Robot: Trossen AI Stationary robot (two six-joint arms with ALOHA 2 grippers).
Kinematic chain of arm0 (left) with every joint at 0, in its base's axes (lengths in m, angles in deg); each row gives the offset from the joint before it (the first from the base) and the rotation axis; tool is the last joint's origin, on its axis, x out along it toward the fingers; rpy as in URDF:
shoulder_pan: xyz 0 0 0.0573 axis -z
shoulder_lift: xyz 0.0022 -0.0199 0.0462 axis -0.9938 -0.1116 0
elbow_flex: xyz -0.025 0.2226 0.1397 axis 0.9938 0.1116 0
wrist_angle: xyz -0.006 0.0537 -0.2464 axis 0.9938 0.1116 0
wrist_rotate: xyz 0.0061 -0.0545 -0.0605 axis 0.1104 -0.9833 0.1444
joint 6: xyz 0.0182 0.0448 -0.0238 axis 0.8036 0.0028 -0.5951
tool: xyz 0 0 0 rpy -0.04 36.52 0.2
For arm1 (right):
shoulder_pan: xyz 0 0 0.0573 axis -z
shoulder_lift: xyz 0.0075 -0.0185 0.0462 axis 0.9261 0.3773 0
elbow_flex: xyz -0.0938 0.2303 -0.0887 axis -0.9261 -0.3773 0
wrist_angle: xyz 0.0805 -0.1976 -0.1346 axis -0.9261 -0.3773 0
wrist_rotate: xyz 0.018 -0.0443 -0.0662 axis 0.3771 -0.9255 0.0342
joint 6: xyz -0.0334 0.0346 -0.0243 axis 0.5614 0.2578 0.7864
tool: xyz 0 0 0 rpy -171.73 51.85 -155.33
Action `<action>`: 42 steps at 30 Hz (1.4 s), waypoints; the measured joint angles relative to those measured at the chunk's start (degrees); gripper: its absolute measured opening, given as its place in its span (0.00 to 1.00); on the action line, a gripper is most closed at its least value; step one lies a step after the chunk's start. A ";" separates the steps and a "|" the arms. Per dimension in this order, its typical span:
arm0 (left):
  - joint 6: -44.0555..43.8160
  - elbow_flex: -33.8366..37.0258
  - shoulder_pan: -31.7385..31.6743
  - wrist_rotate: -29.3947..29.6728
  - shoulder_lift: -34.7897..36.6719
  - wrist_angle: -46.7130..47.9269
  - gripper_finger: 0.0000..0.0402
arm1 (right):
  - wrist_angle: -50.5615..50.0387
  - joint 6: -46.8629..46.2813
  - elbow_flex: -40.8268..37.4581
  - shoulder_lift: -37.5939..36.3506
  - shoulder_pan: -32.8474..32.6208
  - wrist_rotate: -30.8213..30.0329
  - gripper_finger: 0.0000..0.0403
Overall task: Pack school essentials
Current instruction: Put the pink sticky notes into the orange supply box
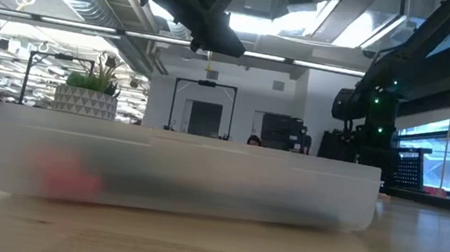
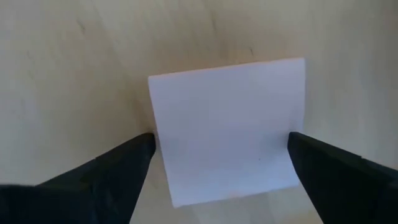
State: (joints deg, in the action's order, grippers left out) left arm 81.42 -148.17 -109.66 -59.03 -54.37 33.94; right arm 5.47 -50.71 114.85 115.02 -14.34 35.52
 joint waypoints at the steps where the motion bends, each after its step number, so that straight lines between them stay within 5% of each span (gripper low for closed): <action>1: 0.00 0.00 0.00 -0.02 0.00 -0.02 0.26 | -0.15 0.79 0.00 0.04 0.00 0.52 0.94; 14: 0.00 0.00 0.00 0.01 0.00 -0.02 0.26 | -0.20 5.15 -0.15 0.06 -0.13 5.41 0.94; 23: 0.00 0.00 0.00 0.01 0.00 -0.01 0.26 | 0.82 8.17 -0.20 0.11 -0.20 14.33 0.94; 42: 0.00 0.00 0.00 0.01 0.00 0.00 0.26 | 1.61 8.93 4.33 0.43 -4.65 5.45 0.94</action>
State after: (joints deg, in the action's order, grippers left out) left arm 81.42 -148.17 -109.66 -59.03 -54.37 33.94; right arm 7.08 -41.78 119.18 115.45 -18.99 40.97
